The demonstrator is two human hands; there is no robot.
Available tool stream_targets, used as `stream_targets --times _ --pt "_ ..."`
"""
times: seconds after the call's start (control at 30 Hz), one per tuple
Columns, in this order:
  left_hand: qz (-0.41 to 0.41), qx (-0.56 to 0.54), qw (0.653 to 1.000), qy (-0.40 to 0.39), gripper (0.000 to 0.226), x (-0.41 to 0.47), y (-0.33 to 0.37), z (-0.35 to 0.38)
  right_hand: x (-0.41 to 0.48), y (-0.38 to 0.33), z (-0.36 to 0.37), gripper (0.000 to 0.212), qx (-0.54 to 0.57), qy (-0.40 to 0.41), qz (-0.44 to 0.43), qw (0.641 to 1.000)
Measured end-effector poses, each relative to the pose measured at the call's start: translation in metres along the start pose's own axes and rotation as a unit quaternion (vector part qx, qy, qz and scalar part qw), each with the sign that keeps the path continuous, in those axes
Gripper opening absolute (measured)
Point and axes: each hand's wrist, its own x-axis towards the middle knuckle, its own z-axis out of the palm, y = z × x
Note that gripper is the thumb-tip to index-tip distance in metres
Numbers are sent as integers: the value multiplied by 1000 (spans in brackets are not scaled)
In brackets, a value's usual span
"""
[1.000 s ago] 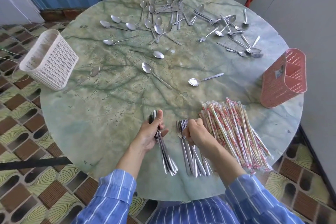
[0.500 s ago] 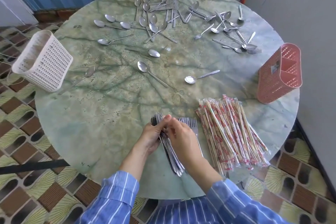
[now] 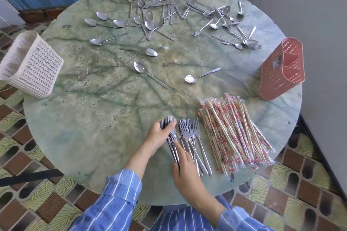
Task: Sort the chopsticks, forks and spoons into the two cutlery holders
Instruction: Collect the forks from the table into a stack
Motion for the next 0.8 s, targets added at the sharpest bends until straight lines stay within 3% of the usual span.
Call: stream_targets --times 0.1,0.27,0.4,0.6,0.7,0.8 --pt "33 119 992 -36 29 4 -8 -7 -6 5 11 74 -46 25 52 997" --pt "125 217 968 -20 32 4 -21 -9 -6 6 15 85 -123 24 81 989" --pt "211 255 943 35 37 5 -33 -5 -4 -1 16 74 -136 16 66 988" --pt "317 353 874 103 44 9 -51 5 -7 -8 6 58 -164 1 30 986" --pt "321 342 873 134 43 7 -53 11 -1 2 -9 38 -156 76 9 985" --pt "322 310 876 182 41 -4 -57 14 10 16 -32 44 -155 102 78 980"
